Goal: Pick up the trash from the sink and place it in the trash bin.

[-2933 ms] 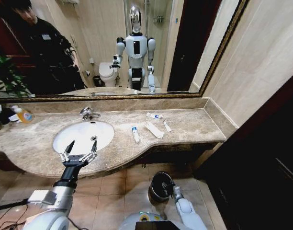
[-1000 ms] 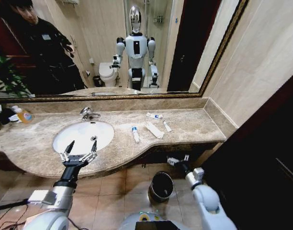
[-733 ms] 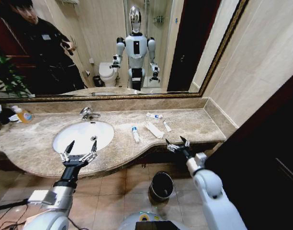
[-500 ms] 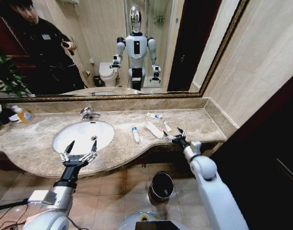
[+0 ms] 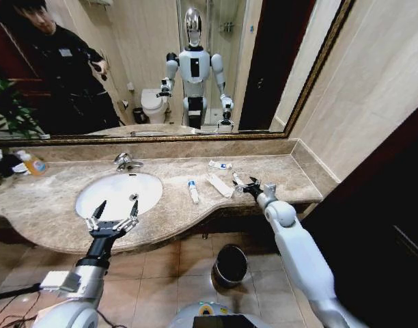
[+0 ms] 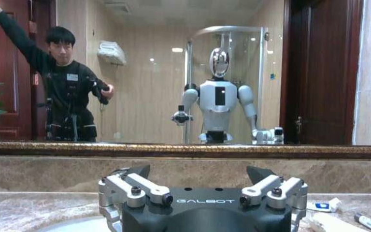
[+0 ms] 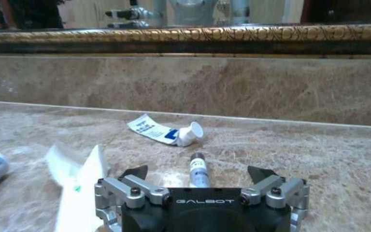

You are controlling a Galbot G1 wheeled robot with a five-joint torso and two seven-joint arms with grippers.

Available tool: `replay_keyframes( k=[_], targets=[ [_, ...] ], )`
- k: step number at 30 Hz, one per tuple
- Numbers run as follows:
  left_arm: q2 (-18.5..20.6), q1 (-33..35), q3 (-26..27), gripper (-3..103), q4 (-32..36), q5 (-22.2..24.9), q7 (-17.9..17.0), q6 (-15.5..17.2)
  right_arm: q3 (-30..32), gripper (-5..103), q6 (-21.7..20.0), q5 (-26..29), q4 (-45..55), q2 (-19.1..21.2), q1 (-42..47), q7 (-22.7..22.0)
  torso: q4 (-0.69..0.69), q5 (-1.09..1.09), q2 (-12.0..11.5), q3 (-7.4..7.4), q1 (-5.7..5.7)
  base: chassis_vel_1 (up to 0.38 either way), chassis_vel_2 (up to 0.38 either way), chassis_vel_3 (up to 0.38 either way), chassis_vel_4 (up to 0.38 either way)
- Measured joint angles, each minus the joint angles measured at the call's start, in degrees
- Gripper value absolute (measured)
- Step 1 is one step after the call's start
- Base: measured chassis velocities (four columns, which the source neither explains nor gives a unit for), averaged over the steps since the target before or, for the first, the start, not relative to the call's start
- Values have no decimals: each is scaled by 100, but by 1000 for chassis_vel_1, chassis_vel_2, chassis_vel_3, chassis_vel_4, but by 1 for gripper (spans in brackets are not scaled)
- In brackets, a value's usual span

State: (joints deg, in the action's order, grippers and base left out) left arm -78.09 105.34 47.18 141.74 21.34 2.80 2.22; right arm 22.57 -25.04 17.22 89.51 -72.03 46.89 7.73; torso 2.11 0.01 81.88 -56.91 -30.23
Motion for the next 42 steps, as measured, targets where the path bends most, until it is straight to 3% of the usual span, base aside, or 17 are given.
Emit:
replay_keyframes(
  k=[24, 32, 38, 40, 42],
  targets=[
    [0, 0, 0, 100, 0, 0, 0, 0, -270, 103, -236, 348, -812, 41, -605, -136, 0, -1, 1, 1, 1, 0, 0, 0, 0],
    [0, 0, 0, 100, 0, 0, 0, 0, -218, 90, -339, 465, -801, 86, -531, -158, 0, -1, 1, 1, 1, 0, 0, 0, 0],
    [0, 0, 0, 100, 0, 0, 0, 0, -203, 63, -350, 477, -737, 105, -467, -162, 0, -2, 1, 1, 1, 0, 0, 0, 0],
    [0, 0, 0, 100, 0, 0, 0, 0, -205, 63, -354, 479, -734, 104, -465, -176, 0, -2, 1, 1, 1, 0, 0, 0, 0],
    [0, 0, 0, 100, 0, 0, 0, 0, -221, 47, -388, 514, -719, 88, -461, -241, 0, -2, 1, 1, 1, 0, 0, 0, 0]
  ],
)
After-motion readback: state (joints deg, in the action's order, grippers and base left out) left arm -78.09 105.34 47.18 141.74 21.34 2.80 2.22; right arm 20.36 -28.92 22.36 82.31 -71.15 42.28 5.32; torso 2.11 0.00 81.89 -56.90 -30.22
